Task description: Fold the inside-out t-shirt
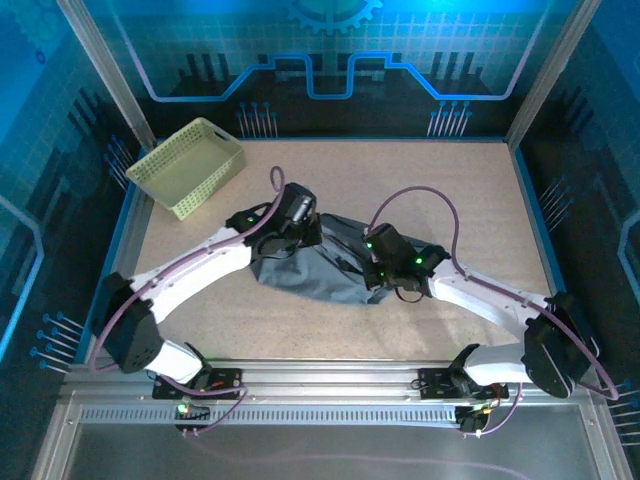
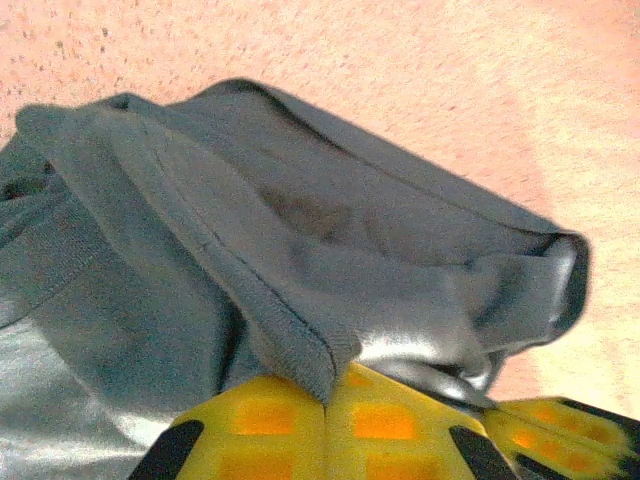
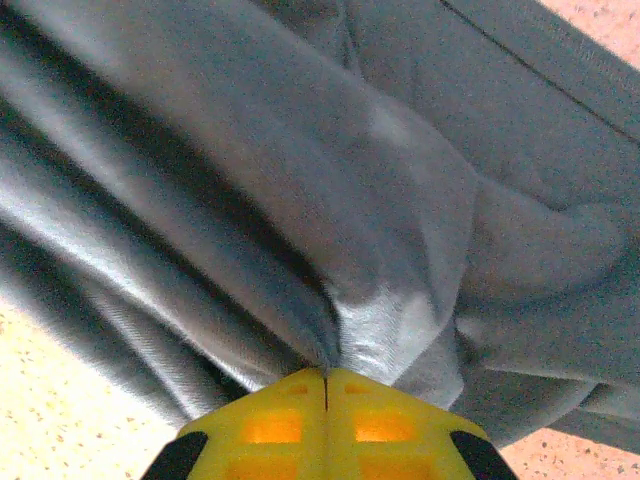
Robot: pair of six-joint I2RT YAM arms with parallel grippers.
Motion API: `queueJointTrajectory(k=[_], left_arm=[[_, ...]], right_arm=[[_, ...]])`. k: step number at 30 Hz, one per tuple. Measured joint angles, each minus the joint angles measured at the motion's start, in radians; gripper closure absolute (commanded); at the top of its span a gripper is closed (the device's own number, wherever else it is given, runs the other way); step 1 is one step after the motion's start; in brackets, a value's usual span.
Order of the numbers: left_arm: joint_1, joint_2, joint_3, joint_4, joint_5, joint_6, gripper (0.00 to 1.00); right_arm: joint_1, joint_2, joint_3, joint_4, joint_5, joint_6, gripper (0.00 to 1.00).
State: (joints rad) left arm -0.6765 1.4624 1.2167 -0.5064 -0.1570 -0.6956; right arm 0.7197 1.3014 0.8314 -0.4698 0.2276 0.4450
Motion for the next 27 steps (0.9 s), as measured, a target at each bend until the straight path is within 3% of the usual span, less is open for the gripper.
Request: queueJointTrajectory(k=[5,10,15,19,20,22,25,27], left_arm=[[0.018,-0.109,-0.055,0.017,0.0,-0.013,1.0],[0.09,-0.089,-0.052,0.012,0.0,-0.008,1.0],[0.113,0.1,0.093,-0.071,0.014,0.047,0.93],[0.111,0.315,0.251,-0.119,0.042,0.096,0.91],[0.109,0.353,0.274,-0.13,0.045,0.104,0.9],[0.104,0.41,0.306,-0.15,0.05,0.122,0.88],[0.098,0.437,0.325,-0.172,0.059,0.131,0.82],[0.096,0.436,0.338,-0.181,0.062,0.142,0.74]], right_arm=[[-0.001,-0.045,-0.026,0.05,-0.036,-0.017,1.0],[-0.001,-0.19,-0.074,0.119,-0.135,-0.047,1.0],[-0.022,-0.239,-0.082,0.166,-0.179,-0.04,1.0],[-0.075,-0.076,-0.065,0.153,-0.14,0.027,1.0],[-0.08,-0.035,-0.058,0.14,-0.128,0.038,0.96],[-0.08,0.056,-0.041,0.105,-0.1,0.066,0.7],[-0.078,0.092,-0.026,0.068,-0.064,0.066,0.41],[-0.077,0.081,-0.018,0.064,-0.052,0.047,0.34]])
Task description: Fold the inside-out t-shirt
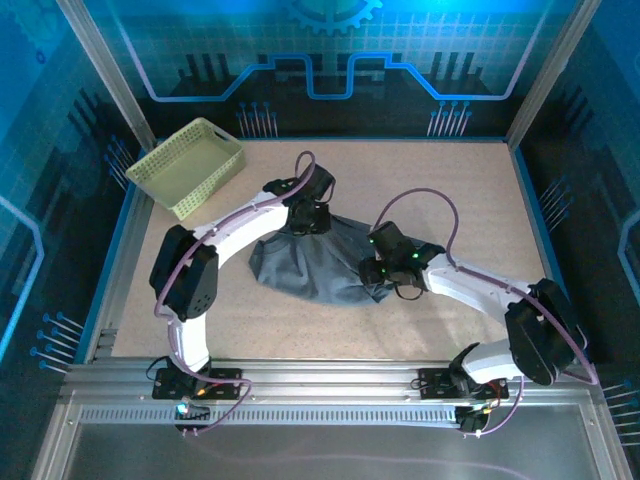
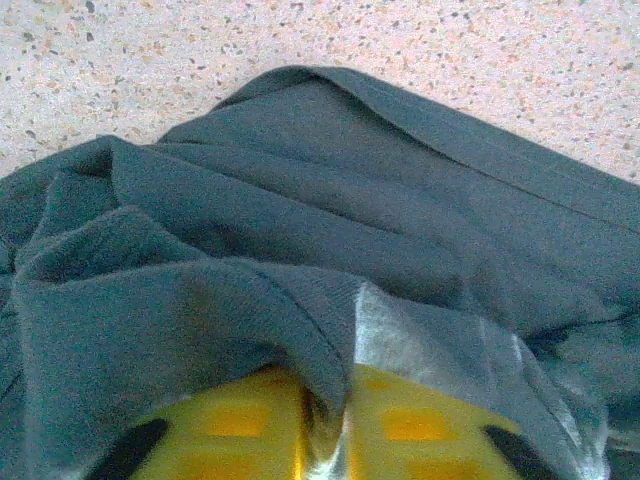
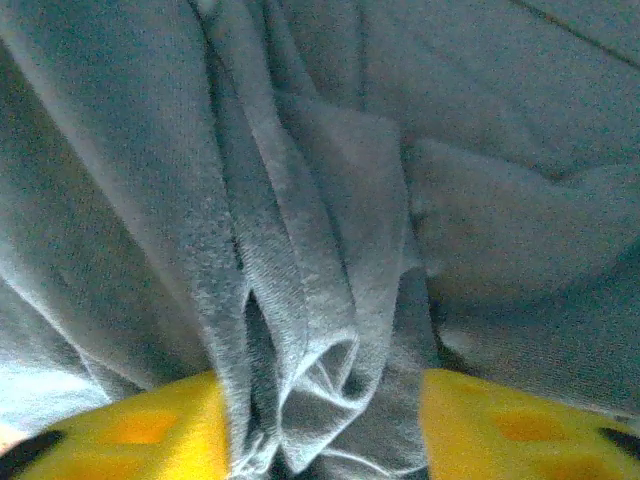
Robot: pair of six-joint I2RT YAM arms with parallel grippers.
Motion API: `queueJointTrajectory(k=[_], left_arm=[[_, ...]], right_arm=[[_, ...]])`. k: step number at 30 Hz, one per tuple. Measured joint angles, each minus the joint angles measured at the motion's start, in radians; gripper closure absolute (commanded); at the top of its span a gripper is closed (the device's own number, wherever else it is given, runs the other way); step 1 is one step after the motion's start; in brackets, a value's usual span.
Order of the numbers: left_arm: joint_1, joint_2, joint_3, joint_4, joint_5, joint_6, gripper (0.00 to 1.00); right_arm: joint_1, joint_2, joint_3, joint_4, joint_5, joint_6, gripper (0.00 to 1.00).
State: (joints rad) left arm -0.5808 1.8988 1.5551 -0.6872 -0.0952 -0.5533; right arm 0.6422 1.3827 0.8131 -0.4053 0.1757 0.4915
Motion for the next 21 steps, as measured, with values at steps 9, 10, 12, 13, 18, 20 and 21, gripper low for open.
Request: queueJointTrajectory(k=[9,10,12,13,18,20,21], left_arm=[[-0.002,-0.058,-0.03,0.037,0.007,0.002,0.54],[-0.003,-0.085,-0.056,0.046,0.006,-0.004,0.5],[-0.004,-0.145,-0.113,0.061,0.005,-0.025,0.47],[-0.004,-0.182,-0.147,0.072,0.002,-0.037,0.46],[-0.004,-0.34,-0.297,0.127,-0.005,-0.097,0.44],[-0.006,-0.362,-0.332,0.148,-0.005,-0.115,0.44],[-0.011,-0.363,-0.346,0.156,-0.005,-0.126,0.44]], right_arm=[[0.006,0.015,0.048,0.119,-0.098,-0.108,0.27],[0.011,0.032,0.06,0.13,-0.101,-0.119,0.26],[0.017,0.065,0.083,0.147,-0.101,-0.135,0.26],[0.018,0.083,0.096,0.152,-0.101,-0.142,0.26],[0.018,0.199,0.176,0.151,-0.071,-0.155,0.43],[0.01,0.228,0.194,0.149,-0.054,-0.148,0.56],[0.0,0.233,0.197,0.146,-0.052,-0.144,0.64]])
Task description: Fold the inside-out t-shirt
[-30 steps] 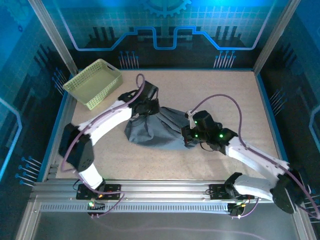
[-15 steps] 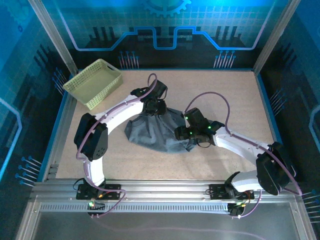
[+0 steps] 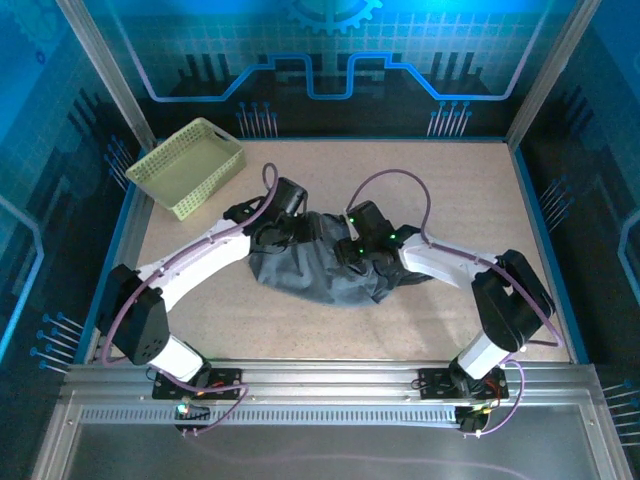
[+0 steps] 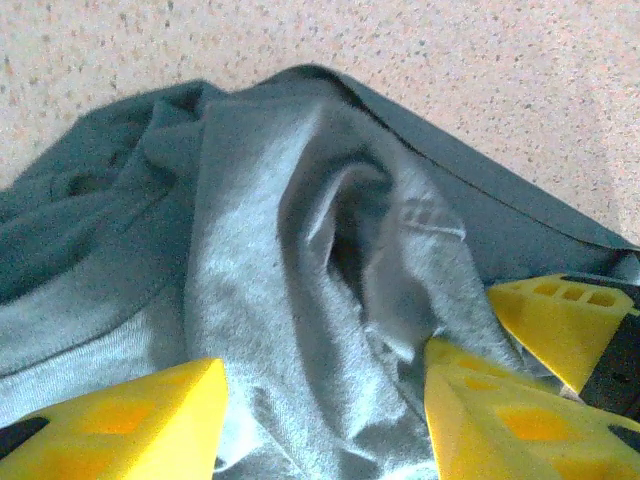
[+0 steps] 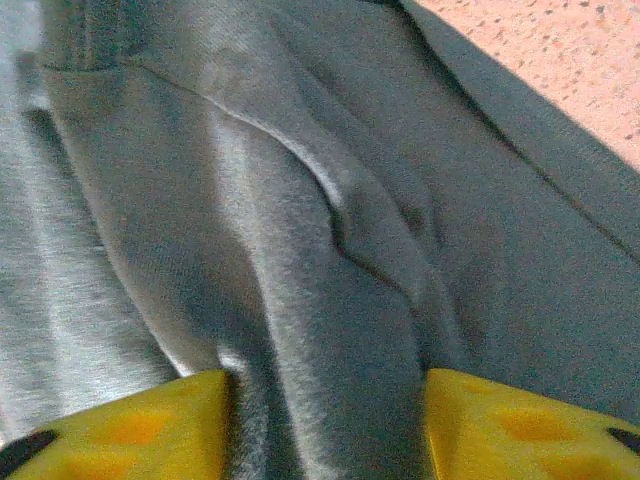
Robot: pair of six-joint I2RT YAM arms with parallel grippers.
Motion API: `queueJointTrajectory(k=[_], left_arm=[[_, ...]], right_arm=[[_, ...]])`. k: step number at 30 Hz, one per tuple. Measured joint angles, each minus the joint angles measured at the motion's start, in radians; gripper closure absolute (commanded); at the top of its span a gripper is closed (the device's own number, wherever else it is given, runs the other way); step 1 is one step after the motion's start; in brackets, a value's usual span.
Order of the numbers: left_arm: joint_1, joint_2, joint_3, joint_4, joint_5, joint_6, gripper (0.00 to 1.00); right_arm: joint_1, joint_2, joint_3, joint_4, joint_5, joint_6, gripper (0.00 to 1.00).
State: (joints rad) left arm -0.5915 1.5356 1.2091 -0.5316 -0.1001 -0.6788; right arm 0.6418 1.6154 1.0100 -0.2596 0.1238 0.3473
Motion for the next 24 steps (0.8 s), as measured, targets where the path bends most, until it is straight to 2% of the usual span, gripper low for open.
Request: queueJointTrajectory(k=[3,6,8,13,22,24], left_arm=[[-0.031,0.006,-0.034,0.015,0.001,-0.02,0.45],[-0.083,0.026,-0.037,0.029,0.007,-0.035,0.46],[-0.113,0.046,-0.035,0.047,0.013,-0.049,0.46],[-0.156,0.142,0.008,0.059,0.031,-0.071,0.51],[-0.158,0.293,0.108,0.058,0.028,-0.082,0.54],[-0.158,0.309,0.116,0.057,0.026,-0.082,0.6]], right_arm=[[-0.06,0.0,0.0,-0.009,-0.006,0.029,0.83],[-0.122,0.0,0.0,-0.007,-0.039,0.053,0.95],[-0.135,-0.001,0.0,-0.007,-0.066,0.066,1.0],[-0.133,-0.036,-0.014,0.015,-0.143,0.1,1.0],[-0.133,-0.207,-0.108,0.078,-0.232,0.176,1.0],[-0.132,-0.23,-0.126,0.091,-0.237,0.186,1.0]])
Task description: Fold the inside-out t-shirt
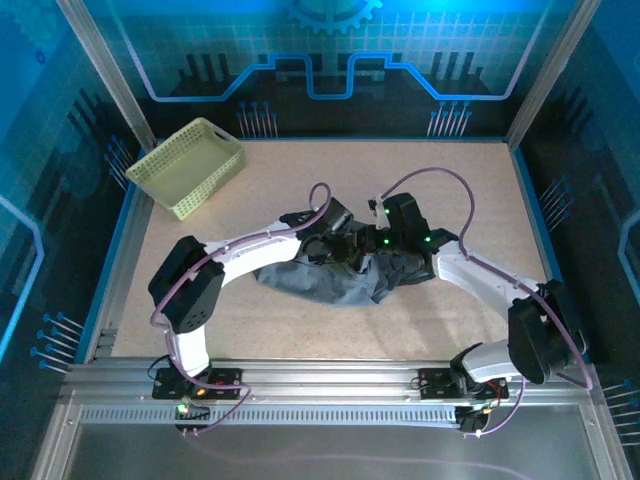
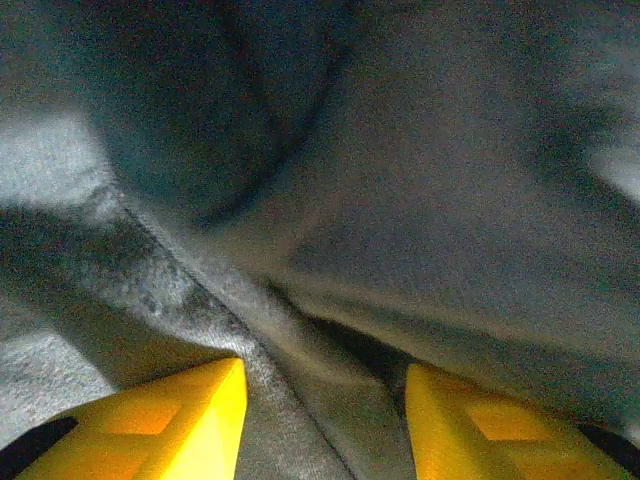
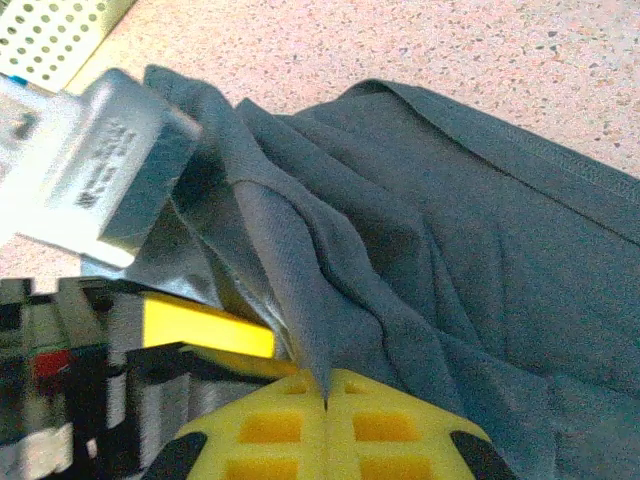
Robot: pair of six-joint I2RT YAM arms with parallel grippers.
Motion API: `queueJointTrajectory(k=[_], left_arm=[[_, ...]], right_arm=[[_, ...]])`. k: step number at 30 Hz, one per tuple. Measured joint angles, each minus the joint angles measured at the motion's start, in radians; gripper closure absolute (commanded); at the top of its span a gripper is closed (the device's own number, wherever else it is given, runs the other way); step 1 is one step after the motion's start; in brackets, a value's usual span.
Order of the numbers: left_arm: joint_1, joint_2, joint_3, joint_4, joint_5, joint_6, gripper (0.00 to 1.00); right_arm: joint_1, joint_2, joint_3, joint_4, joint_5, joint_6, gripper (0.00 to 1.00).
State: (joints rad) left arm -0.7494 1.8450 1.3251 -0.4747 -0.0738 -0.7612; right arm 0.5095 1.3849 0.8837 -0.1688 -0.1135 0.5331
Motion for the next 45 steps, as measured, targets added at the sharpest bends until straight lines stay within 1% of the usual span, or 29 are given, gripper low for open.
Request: queueJointTrajectory(k=[4,8,9,13,15,18,20,22,24,27,30,32,37,40,41,45], left_arm=[[0.0,0.026,0.019,-0.005,-0.001,-0.005,0.75],[0.0,0.023,0.006,0.011,-0.004,-0.003,0.98],[0.0,0.014,-0.014,0.029,-0.004,-0.005,1.0],[0.0,-0.093,-0.185,0.138,-0.003,-0.006,1.0],[0.0,-0.185,-0.299,0.196,-0.003,-0.018,1.0],[0.0,-0.283,-0.406,0.277,0.013,-0.028,1.0],[0.0,-0.313,-0.45,0.343,0.028,-0.039,1.0],[-0.004,-0.318,-0.48,0.399,0.042,-0.053,1.0],[-0.011,-0.318,-0.495,0.426,0.048,-0.055,1.0],[-0.021,-0.314,-0.497,0.459,0.053,-0.061,1.0],[-0.026,-0.306,-0.497,0.484,0.055,-0.065,1.0],[-0.026,-0.305,-0.497,0.49,0.054,-0.072,1.0],[-0.026,-0.305,-0.499,0.511,0.052,-0.079,1.0],[-0.026,-0.305,-0.516,0.518,0.048,-0.079,1.0],[-0.026,-0.305,-0.522,0.518,0.047,-0.079,1.0],[-0.026,-0.305,-0.54,0.52,0.045,-0.083,1.0]], right_arm=[[0.0,-0.025,-0.032,0.003,0.004,0.012,1.0],[-0.002,-0.026,-0.04,-0.007,0.032,0.022,1.0],[-0.004,-0.025,-0.041,-0.008,0.036,0.026,1.0],[-0.027,-0.011,-0.05,-0.011,0.053,0.04,1.0],[-0.037,0.013,-0.05,-0.019,0.072,0.043,0.9],[-0.039,0.033,-0.05,-0.059,0.117,0.034,0.66],[-0.031,0.033,-0.043,-0.102,0.166,0.01,0.57],[-0.005,0.031,-0.01,-0.175,0.229,-0.021,0.52],[0.037,0.014,0.027,-0.23,0.279,-0.049,0.51],[0.136,-0.036,0.093,-0.312,0.335,-0.072,0.55],[0.237,-0.062,0.148,-0.346,0.334,-0.071,0.61],[0.269,-0.053,0.158,-0.341,0.31,-0.055,0.63],[0.274,0.047,0.155,-0.331,0.285,-0.008,0.68],[0.259,0.114,0.155,-0.317,0.274,0.011,0.68],[0.253,0.13,0.155,-0.314,0.274,0.018,0.67],[0.226,0.217,0.175,-0.333,0.315,0.045,0.59]])
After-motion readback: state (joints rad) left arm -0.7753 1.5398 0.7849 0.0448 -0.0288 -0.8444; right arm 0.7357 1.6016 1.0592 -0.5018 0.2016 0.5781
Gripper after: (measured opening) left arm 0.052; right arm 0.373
